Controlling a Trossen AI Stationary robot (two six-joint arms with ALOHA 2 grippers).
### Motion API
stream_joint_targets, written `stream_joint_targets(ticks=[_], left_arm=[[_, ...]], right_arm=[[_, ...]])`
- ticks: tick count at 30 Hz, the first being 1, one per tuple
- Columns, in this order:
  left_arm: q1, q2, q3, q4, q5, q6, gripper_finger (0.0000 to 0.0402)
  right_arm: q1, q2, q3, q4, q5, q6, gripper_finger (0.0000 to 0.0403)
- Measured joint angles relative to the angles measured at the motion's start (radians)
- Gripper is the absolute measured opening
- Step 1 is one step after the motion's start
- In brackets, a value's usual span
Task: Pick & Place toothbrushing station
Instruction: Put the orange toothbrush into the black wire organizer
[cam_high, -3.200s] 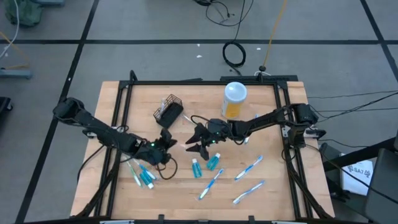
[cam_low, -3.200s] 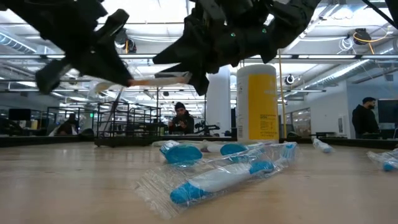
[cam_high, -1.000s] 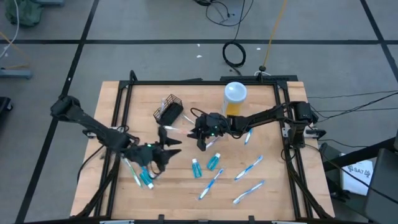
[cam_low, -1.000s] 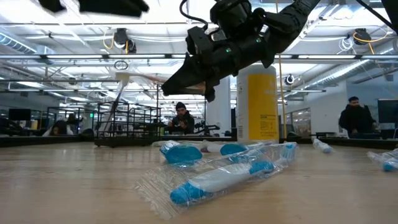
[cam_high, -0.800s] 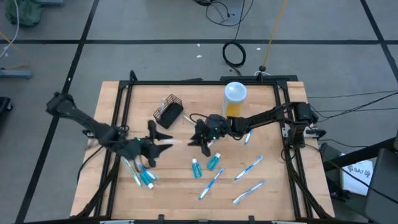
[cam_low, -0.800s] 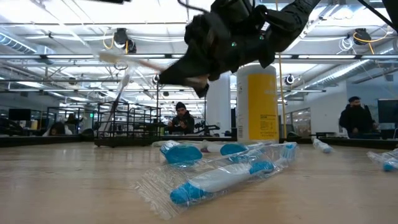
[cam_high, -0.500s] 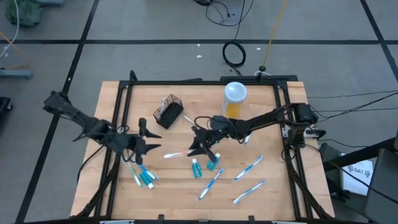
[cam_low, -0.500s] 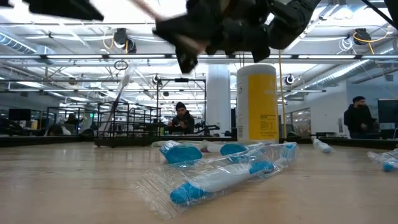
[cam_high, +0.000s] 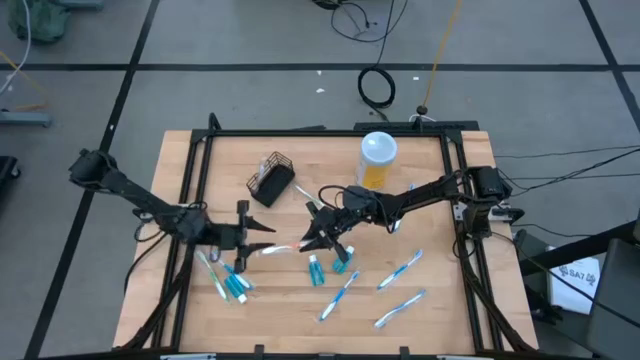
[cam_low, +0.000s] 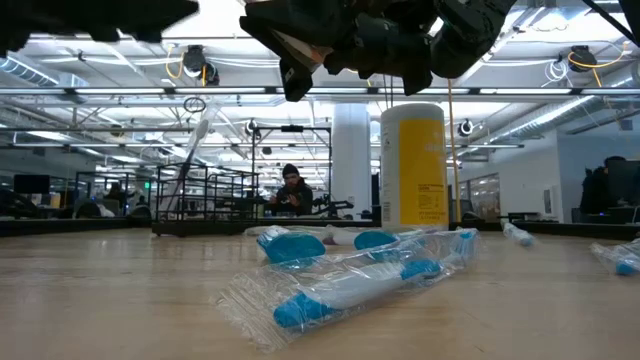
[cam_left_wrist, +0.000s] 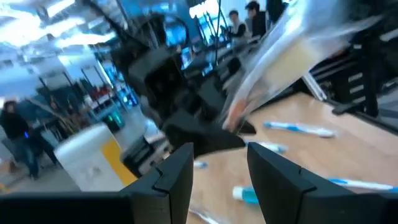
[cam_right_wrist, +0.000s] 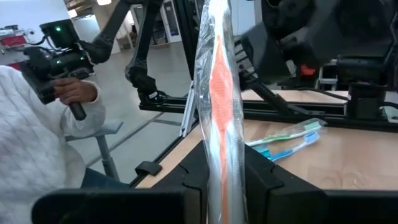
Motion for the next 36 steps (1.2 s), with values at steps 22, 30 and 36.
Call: stream_joint_targets(ticks=[22, 30, 36], left_arm=[[0.096, 0.196, 0.073, 0.240, 0.279, -0.033, 0.0157], [0.097, 0.208, 0.103, 0.223, 0.305, -0.031, 0.0156], [0.096, 0.208, 0.103, 0.204, 0.279, -0.038, 0.0156]], right_arm=[[0.001, 0.000, 0.000, 0.004, 0.084, -0.001, 0.0046], [0.002, 0.000, 0.000, 0.007, 0.174, 0.022, 0.0046], [0.007, 0.000, 0.000, 0.008, 0.179, -0.013, 0.0047]])
